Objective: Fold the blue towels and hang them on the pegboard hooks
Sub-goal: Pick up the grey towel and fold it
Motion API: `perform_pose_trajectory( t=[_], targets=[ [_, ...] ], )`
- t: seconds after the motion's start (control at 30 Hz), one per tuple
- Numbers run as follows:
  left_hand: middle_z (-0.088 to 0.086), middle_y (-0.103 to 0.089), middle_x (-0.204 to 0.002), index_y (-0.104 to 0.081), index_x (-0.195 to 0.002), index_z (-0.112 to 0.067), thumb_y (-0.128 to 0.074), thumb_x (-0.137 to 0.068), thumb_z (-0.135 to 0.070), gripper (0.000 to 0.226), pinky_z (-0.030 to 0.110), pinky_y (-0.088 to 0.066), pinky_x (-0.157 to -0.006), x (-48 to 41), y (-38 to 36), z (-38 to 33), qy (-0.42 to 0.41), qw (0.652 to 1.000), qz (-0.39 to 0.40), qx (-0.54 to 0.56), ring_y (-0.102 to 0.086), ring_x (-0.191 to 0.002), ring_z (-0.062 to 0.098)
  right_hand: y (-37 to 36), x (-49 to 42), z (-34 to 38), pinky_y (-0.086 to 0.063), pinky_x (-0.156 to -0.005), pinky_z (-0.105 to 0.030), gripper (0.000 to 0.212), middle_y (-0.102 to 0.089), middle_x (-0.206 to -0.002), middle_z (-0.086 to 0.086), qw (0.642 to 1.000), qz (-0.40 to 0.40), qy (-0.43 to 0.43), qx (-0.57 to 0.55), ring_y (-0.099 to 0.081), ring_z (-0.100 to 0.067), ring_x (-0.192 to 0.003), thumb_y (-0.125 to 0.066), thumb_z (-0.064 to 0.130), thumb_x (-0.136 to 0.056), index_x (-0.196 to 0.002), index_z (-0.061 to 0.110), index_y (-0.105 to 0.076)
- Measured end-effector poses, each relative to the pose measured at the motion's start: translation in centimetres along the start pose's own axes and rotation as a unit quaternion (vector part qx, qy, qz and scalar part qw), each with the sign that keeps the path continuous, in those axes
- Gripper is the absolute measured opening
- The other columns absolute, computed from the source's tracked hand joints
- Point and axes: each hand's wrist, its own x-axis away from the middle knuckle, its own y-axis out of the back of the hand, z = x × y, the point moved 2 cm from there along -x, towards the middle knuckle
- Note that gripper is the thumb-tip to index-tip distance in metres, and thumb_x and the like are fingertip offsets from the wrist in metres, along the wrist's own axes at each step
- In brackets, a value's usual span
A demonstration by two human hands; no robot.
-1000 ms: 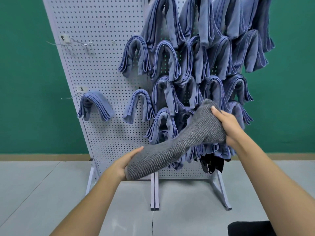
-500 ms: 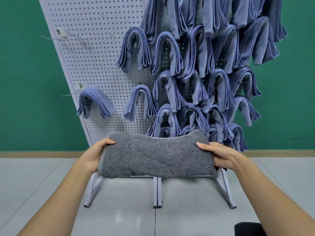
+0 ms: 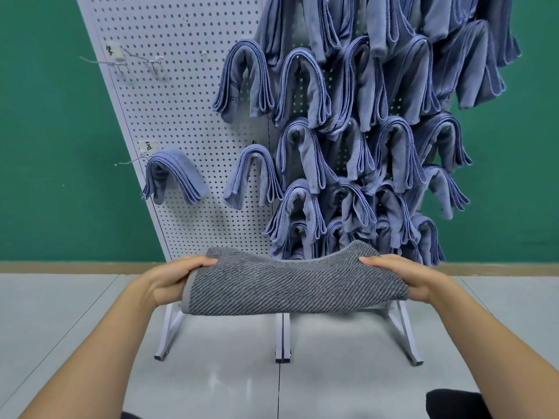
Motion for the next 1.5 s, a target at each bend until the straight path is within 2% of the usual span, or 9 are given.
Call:
perform_pose_trajectory(
  t=[0.2,0.33,0.53,0.7,0.9,1.1,1.27,1.37,1.5],
  targets=[
    [0.021,-0.065,-0.119,-0.061,-0.115,0.003,-0.072,-0.075,-0.020,0.047,0.038,-0.054,-0.083,0.5,0.8,-0.3,-0.050,0.999,0.020,-0.004,-0.068,-0.094,0.027,0.6,0.8,0.9,-0.059,-0.069,-0.030,0.032,-0.068,-0.111,-0.019,0.995,0.034,0.071,-0.053,-0.071,-0.025,-0.087,-0.053,0.004,-0.087,-0.117,-0.002,-0.059],
    [0.015,-0.067,-0.117,-0.056,-0.123,-0.003,-0.095,-0.044,-0.034,0.093,0.030,-0.058,-0.074,1.6,1.4,-1.8,-0.148,0.988,0.042,0.000,-0.068,-0.100,0.023,0.6,1.5,2.3,-0.059,-0.071,-0.028,0.035,-0.067,-0.117,-0.015,0.988,0.056,0.135,-0.060,-0.071,-0.022,-0.091,-0.053,0.001,-0.086,-0.120,0.005,-0.060],
    [0.010,-0.073,-0.101,-0.068,-0.103,-0.009,-0.098,-0.026,-0.024,0.084,0.028,-0.059,-0.066,2.6,1.5,-2.7,-0.237,0.969,0.047,0.051,-0.071,-0.085,0.019,1.4,1.5,2.8,-0.060,-0.065,-0.030,0.067,-0.071,-0.102,-0.017,0.980,0.052,0.186,-0.056,-0.072,-0.024,-0.079,-0.097,0.016,-0.032,-0.094,0.008,-0.076],
    [0.011,-0.074,-0.094,-0.078,-0.086,-0.021,-0.072,-0.065,-0.009,0.025,0.034,-0.060,-0.067,2.8,0.9,-2.5,-0.249,0.962,0.052,0.104,-0.072,-0.079,0.021,0.7,1.7,2.9,-0.060,-0.063,-0.030,0.055,-0.073,-0.086,-0.014,0.973,0.060,0.216,-0.055,-0.071,-0.022,-0.070,-0.097,0.021,-0.033,-0.084,0.011,-0.077],
    [0.006,-0.070,-0.088,-0.074,-0.077,-0.021,-0.061,-0.065,-0.039,0.025,0.039,-0.047,-0.078,3.0,0.6,-2.8,-0.216,0.968,0.075,0.106,-0.066,-0.079,0.023,-0.2,1.8,3.1,-0.056,-0.066,-0.032,0.014,-0.069,-0.089,-0.012,0.976,0.054,0.200,-0.058,-0.065,-0.023,-0.076,-0.061,0.017,-0.081,-0.081,0.014,-0.075],
    [0.007,-0.057,-0.093,-0.044,-0.076,-0.017,-0.024,-0.093,-0.062,0.052,0.036,-0.047,-0.070,1.5,-0.8,-2.5,-0.202,0.979,0.013,-0.012,-0.058,-0.084,0.022,-0.5,1.3,3.3,-0.035,-0.066,-0.036,0.051,-0.053,-0.078,-0.005,0.985,0.015,0.172,0.021,-0.047,-0.021,-0.069,-0.051,0.064,-0.082,-0.079,0.013,-0.055],
    [0.007,-0.060,-0.094,-0.039,-0.084,-0.018,-0.062,-0.088,-0.012,0.025,0.028,-0.049,-0.064,1.0,-0.9,-2.2,-0.194,0.974,-0.023,-0.119,-0.060,-0.078,0.017,-0.8,1.4,3.3,-0.041,-0.060,-0.030,0.013,-0.052,-0.082,-0.002,0.975,-0.035,0.148,0.161,-0.046,-0.018,-0.071,-0.059,0.015,-0.088,-0.084,0.022,-0.050],
    [0.004,-0.061,-0.088,-0.036,-0.084,-0.018,-0.051,-0.086,0.012,0.034,0.024,-0.048,-0.056,0.9,-0.1,-2.0,-0.190,0.975,-0.033,-0.111,-0.059,-0.073,0.015,-0.5,1.8,3.6,-0.044,-0.052,-0.024,0.028,-0.051,-0.076,-0.005,0.975,-0.045,0.146,0.159,-0.043,-0.012,-0.054,-0.049,-0.006,-0.089,-0.090,0.021,-0.053],
    [0.016,-0.058,-0.099,-0.041,-0.080,-0.018,-0.037,-0.080,0.023,0.041,0.036,-0.045,-0.073,0.4,0.9,-1.5,-0.183,0.983,0.003,-0.004,-0.056,-0.089,0.026,-0.1,2.3,4.1,-0.047,-0.060,-0.030,0.039,-0.061,-0.102,-0.010,0.982,-0.037,0.177,0.044,-0.048,-0.025,-0.077,-0.043,-0.011,-0.089,-0.098,0.023,-0.061]
  ],
)
